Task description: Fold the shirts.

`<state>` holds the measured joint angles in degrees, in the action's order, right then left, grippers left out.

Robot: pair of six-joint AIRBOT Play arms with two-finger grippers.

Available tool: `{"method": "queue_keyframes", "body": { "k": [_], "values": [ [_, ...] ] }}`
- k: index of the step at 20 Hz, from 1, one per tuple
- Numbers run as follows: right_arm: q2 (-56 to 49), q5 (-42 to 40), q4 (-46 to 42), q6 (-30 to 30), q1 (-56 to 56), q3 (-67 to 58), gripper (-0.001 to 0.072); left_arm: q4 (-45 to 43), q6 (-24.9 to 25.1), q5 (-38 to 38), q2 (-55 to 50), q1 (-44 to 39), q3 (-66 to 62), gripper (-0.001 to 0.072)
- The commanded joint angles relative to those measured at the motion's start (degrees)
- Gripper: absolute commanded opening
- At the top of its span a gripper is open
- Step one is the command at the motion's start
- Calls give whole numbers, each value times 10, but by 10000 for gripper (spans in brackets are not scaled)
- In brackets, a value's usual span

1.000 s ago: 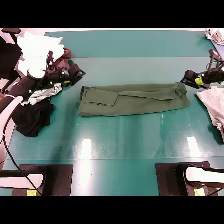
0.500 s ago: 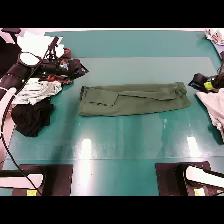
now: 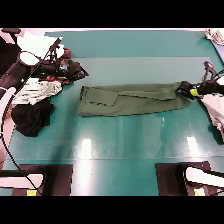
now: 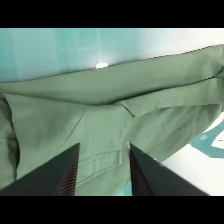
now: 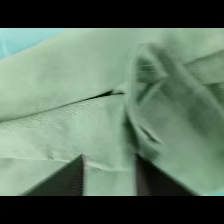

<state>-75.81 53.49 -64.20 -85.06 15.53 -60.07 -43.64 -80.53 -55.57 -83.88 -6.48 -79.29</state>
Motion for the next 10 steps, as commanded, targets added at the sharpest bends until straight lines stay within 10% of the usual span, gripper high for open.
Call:
{"method": "queue_keyframes", "body": {
  "k": [1,8,10],
  "values": [
    [-17,-39,2,-10,-34,3,62,-10,0,-5,0,0,-1,364],
    [-9,-35,-74,-48,-8,-86,26,-26,0,-5,0,0,-1,347],
    [-9,-10,-78,-43,16,-112,370,-26,0,-4,0,0,-1,347]
  ]
}}
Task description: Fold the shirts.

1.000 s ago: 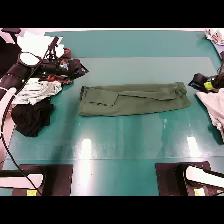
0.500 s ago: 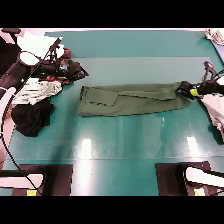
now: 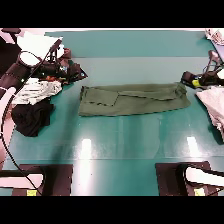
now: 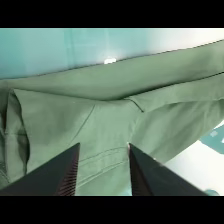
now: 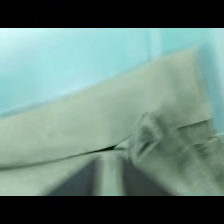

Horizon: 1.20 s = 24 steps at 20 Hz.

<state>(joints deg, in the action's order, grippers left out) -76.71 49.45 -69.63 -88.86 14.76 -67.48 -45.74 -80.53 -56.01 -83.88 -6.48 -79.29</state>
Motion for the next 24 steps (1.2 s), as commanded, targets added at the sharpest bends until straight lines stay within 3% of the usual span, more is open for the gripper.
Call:
{"method": "queue_keyframes", "body": {
  "k": [1,7,12,13,14,15,17,21,24],
  "values": [
    [0,37,-24,2,32,-44,433,-5,0,0,0,0,-1,347],
    [-35,81,-18,5,42,-32,434,-4,0,0,0,0,-1,347],
    [-80,100,36,11,23,-32,422,-4,-1,-1,0,0,-1,347],
    [-81,90,35,11,19,-32,300,-3,-2,-1,0,0,-1,347],
    [-81,78,36,11,16,-33,96,-3,-5,0,0,0,-1,347],
    [-78,66,35,11,15,-33,23,-3,-5,0,0,0,0,347],
    [-67,46,28,8,15,-32,18,-3,-5,0,0,0,-1,347],
    [-29,75,-137,-102,16,-32,17,0,-5,2,0,0,-1,347],
    [-42,104,-140,-103,14,-32,21,6,-5,12,0,0,-1,347]
  ]
}}
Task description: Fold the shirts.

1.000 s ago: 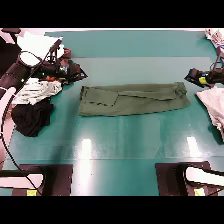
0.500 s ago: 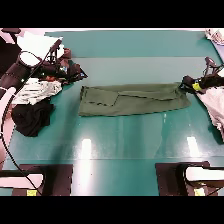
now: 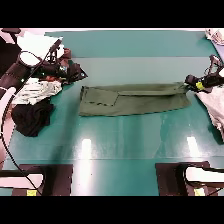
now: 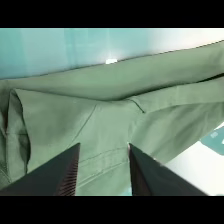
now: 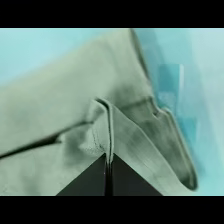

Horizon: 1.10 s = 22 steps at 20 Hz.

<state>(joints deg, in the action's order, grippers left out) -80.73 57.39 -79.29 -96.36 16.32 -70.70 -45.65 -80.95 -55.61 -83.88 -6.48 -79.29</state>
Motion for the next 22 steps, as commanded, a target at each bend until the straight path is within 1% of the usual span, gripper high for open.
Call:
{"method": "queue_keyframes", "body": {
  "k": [1,2,3,4,5,6,7,8,9,10,13,15,18,19,22],
  "values": [
    [-9,30,-47,-28,-5,0,22,10,-1,10,0,0,-1,347],
    [-17,36,-50,-26,-5,0,27,12,-1,14,0,-2,-1,347],
    [-24,44,-50,-25,-3,0,116,12,0,20,0,-8,-1,348],
    [-29,54,-49,-22,2,0,331,12,0,28,0,-19,-1,347],
    [-33,58,-49,-19,5,0,460,10,0,35,0,-31,-1,348],
    [-34,55,-48,-3,11,0,504,10,0,47,0,-47,-1,348],
    [-33,46,-47,10,19,0,526,10,4,57,0,-64,-1,348],
    [-33,33,-37,23,29,-1,532,8,5,66,0,-82,-1,348],
    [-33,23,-12,47,40,-1,639,3,5,69,0,-99,-1,348],
    [-34,14,25,85,57,-1,709,-10,5,72,0,-118,-1,348],
    [-58,18,153,212,104,-5,710,-73,5,88,-4,-169,-1,346],
    [-95,58,185,273,125,-35,710,-90,5,94,-14,-190,-1,345],
    [-143,104,250,322,144,-88,710,-95,11,100,-35,-205,-5,346],
    [-157,120,260,335,145,-104,710,-95,15,101,-41,-207,-9,346],
    [-186,142,257,345,133,-126,710,-92,16,112,-57,-210,-14,346]
  ]
}}
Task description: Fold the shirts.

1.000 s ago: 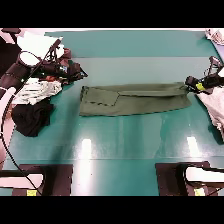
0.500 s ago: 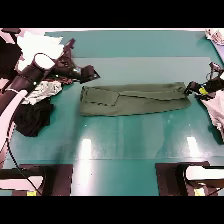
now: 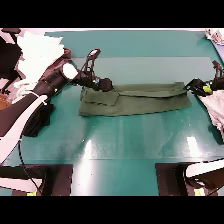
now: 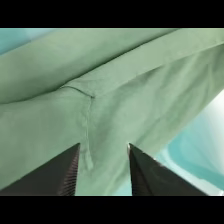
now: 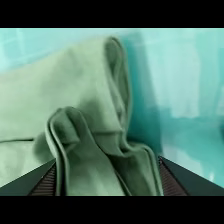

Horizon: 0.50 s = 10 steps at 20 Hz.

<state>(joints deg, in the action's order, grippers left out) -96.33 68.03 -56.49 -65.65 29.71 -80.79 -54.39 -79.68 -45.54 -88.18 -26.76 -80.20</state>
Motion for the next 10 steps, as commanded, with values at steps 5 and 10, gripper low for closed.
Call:
{"method": "queue_keyframes", "body": {
  "k": [5,10],
  "values": [
    [-54,40,-17,59,-21,-6,710,15,3,21,-23,-8,-7,347],
    [-59,35,-16,67,-24,45,654,38,18,28,-37,-33,-7,346]
  ]
}}
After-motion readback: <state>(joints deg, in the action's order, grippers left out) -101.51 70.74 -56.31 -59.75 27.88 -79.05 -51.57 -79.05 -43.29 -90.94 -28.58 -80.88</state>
